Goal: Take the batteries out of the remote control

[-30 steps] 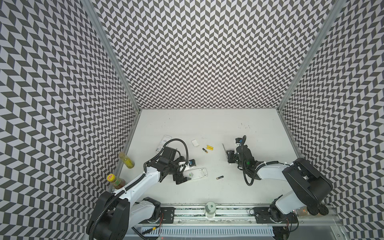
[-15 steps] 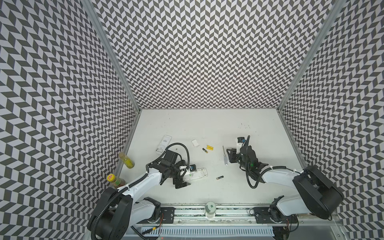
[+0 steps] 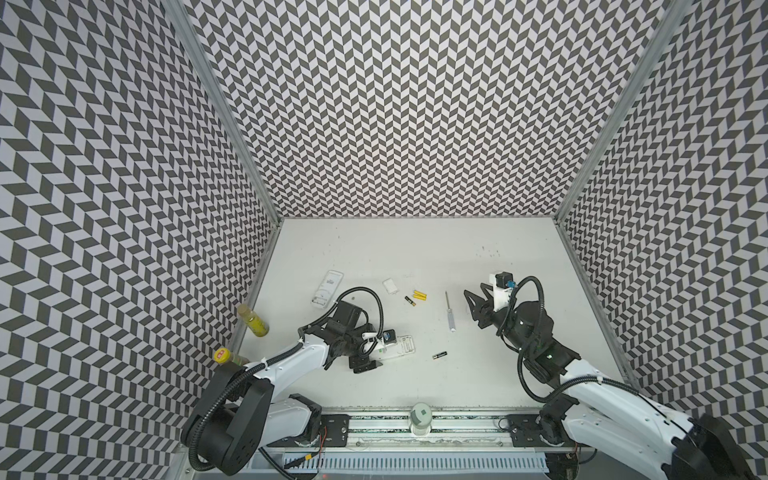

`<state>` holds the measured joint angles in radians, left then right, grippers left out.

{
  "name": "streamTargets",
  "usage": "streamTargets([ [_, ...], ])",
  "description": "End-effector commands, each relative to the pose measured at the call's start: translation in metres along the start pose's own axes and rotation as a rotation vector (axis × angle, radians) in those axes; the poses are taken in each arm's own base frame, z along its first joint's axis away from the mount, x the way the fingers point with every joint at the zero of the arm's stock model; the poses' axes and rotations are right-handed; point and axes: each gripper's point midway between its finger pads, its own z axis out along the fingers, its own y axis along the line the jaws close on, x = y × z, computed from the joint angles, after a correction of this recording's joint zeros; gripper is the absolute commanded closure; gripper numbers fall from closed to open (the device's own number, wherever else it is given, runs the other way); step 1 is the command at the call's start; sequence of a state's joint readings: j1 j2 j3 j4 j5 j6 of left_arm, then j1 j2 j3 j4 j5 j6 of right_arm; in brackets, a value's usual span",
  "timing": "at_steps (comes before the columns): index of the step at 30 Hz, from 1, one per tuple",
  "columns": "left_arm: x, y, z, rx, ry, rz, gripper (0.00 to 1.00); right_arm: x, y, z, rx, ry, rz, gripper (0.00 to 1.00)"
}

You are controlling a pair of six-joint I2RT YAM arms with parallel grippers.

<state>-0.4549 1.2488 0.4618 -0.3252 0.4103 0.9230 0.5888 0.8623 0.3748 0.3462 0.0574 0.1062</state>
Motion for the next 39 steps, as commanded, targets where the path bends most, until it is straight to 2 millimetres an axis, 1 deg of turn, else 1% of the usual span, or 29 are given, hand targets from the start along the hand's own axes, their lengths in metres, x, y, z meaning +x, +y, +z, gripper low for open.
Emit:
streamTargets([
  [1,0.004,-0.003,0.005,0.004,0.018,0.008,0.24,-0.015,0.015,-0.013,-0.083,-0.074,-0.095,0.4],
  [3,0.006,-0.007,0.008,0.022,0.031,0.004,0.29,-0.021,0.026,-0.021,-0.142,-0.106,-0.138,0.39],
  [4,0.006,-0.007,0.009,0.026,0.035,0.002,0.3,-0.026,0.028,-0.024,-0.148,-0.116,-0.154,0.39],
  [6,0.007,-0.008,0.01,0.03,0.04,0.001,0.32,-0.032,0.026,-0.027,-0.135,-0.123,-0.18,0.39],
  [8,0.007,-0.008,0.01,0.026,0.042,-0.001,0.33,-0.033,0.023,-0.029,-0.115,-0.125,-0.198,0.39],
  [11,0.008,-0.001,0.011,-0.005,0.049,-0.017,0.39,-0.032,0.022,-0.03,-0.112,-0.124,-0.194,0.39],
  [14,0.012,0.015,0.011,-0.081,0.068,-0.071,0.48,-0.029,0.019,-0.029,-0.093,-0.119,-0.179,0.39],
  [16,0.012,0.027,0.008,-0.128,0.073,-0.101,0.56,-0.027,0.017,-0.027,-0.087,-0.11,-0.181,0.39],
  [19,0.014,0.049,0.003,-0.216,0.074,-0.164,0.63,-0.025,0.013,-0.026,-0.065,-0.103,-0.173,0.39],
  [22,0.018,0.073,-0.003,-0.309,0.074,-0.258,0.68,-0.022,0.007,-0.024,-0.031,-0.097,-0.146,0.39],
  [24,0.024,0.088,-0.006,-0.36,0.08,-0.331,0.69,-0.021,0.005,-0.024,-0.02,-0.093,-0.14,0.39],
  [25,0.027,0.094,-0.007,-0.387,0.088,-0.375,0.69,-0.02,0.003,-0.024,-0.011,-0.092,-0.137,0.39],
  [27,0.027,0.102,-0.007,-0.412,0.086,-0.418,0.69,-0.019,-0.001,-0.023,0.01,-0.087,-0.122,0.39],
  [29,0.027,0.101,-0.004,-0.391,0.086,-0.435,0.67,-0.019,-0.003,-0.023,0.022,-0.087,-0.113,0.38],
  [30,0.025,0.099,-0.002,-0.376,0.082,-0.439,0.65,-0.019,-0.004,-0.023,0.028,-0.086,-0.112,0.36],
  [31,0.025,0.098,-0.001,-0.366,0.082,-0.441,0.62,-0.019,-0.006,-0.023,0.039,-0.085,-0.107,0.35],
  [32,0.026,0.096,0.0,-0.359,0.082,-0.441,0.57,-0.019,-0.007,-0.024,0.046,-0.087,-0.099,0.33],
  [35,0.025,0.093,-0.001,-0.349,0.078,-0.412,0.39,-0.016,-0.011,-0.023,0.065,-0.083,-0.09,0.28],
  [38,0.019,0.096,-0.009,-0.364,0.055,-0.387,0.19,-0.011,-0.015,-0.02,0.089,-0.068,-0.089,0.23],
  [39,0.016,0.099,-0.013,-0.377,0.041,-0.382,0.01,-0.009,-0.017,-0.019,0.099,-0.061,-0.09,0.23],
])
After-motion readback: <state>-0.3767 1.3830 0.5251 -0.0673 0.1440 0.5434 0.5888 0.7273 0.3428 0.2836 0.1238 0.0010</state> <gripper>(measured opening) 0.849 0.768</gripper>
